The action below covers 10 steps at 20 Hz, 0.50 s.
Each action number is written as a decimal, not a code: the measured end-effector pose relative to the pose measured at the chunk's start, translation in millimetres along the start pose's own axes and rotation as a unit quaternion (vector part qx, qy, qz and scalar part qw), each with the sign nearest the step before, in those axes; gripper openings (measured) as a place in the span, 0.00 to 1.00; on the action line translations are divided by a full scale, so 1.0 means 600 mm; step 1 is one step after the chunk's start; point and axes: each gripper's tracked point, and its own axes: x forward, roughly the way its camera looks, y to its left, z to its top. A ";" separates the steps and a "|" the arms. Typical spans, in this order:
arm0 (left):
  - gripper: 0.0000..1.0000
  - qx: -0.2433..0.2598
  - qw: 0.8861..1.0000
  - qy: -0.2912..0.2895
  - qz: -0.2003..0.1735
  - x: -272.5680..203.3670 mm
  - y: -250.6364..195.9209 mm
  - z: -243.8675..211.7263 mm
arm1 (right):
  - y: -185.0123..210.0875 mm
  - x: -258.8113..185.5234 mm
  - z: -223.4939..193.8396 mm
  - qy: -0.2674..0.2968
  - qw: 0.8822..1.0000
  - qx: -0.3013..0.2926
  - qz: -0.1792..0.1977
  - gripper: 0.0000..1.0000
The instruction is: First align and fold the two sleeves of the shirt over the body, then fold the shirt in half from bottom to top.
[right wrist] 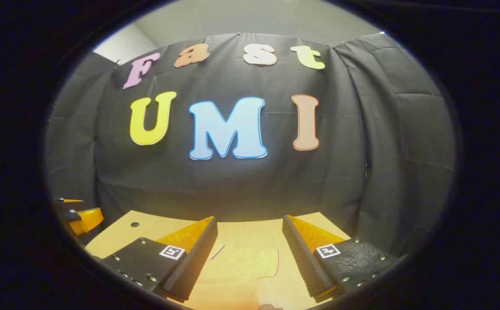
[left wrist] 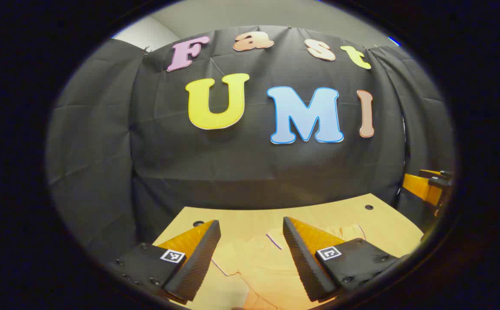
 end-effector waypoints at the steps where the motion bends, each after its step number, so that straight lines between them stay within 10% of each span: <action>1: 0.97 0.004 1.000 -0.001 0.001 0.005 0.001 0.003 | -0.001 0.003 0.001 0.001 1.000 0.001 -0.001 0.95; 10: 0.97 0.006 1.000 0.008 0.004 0.017 -0.007 0.010 | 0.002 0.021 -0.021 0.025 1.000 0.006 0.013 0.95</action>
